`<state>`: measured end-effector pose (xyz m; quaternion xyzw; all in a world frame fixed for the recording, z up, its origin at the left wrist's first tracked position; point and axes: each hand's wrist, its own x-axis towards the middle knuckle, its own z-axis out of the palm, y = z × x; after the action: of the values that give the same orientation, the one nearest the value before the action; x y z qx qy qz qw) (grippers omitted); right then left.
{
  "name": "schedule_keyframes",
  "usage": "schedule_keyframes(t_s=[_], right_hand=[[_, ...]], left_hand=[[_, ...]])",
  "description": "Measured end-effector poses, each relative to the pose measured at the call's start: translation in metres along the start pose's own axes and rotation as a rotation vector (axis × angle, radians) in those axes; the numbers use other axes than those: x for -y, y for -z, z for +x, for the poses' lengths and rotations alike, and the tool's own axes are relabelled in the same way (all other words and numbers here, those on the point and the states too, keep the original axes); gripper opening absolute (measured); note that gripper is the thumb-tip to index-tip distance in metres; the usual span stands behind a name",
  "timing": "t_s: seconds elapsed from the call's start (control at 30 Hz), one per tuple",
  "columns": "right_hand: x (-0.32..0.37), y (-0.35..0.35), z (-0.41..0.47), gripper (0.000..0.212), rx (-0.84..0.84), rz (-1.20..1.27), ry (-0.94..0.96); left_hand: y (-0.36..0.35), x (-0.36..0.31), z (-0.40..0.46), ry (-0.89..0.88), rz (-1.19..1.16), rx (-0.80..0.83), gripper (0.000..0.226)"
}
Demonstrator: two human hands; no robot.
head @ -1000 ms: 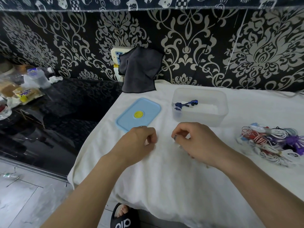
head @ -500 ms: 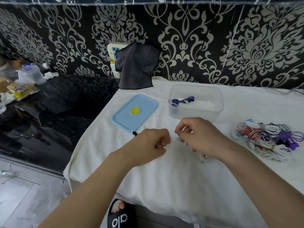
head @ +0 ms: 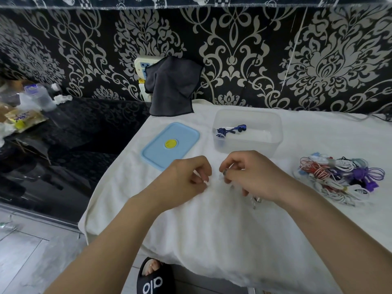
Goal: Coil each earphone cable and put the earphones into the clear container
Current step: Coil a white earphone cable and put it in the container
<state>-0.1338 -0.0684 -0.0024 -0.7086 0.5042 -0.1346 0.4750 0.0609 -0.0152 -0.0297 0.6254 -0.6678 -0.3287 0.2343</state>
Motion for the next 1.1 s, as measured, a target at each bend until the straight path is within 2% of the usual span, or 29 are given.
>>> schedule_keyframes(t_s=[0.27, 0.57, 0.93, 1.1], right_hand=[[0.009, 0.003, -0.001, 0.015, -0.001, 0.218, -0.002], [0.010, 0.004, -0.003, 0.012, -0.059, 0.297, 0.025], [0.008, 0.006, -0.003, 0.009, -0.067, 0.333, 0.042], [0.008, 0.009, -0.002, 0.009, -0.044, 0.423, 0.012]], left_hand=[[0.006, -0.023, -0.007, 0.017, -0.227, -0.106, 0.020], [0.008, -0.031, -0.007, 0.058, -0.314, -0.159, 0.020], [0.009, -0.034, -0.007, 0.027, -0.402, -0.168, 0.017], [0.010, -0.037, -0.008, 0.001, -0.435, -0.160, 0.011]])
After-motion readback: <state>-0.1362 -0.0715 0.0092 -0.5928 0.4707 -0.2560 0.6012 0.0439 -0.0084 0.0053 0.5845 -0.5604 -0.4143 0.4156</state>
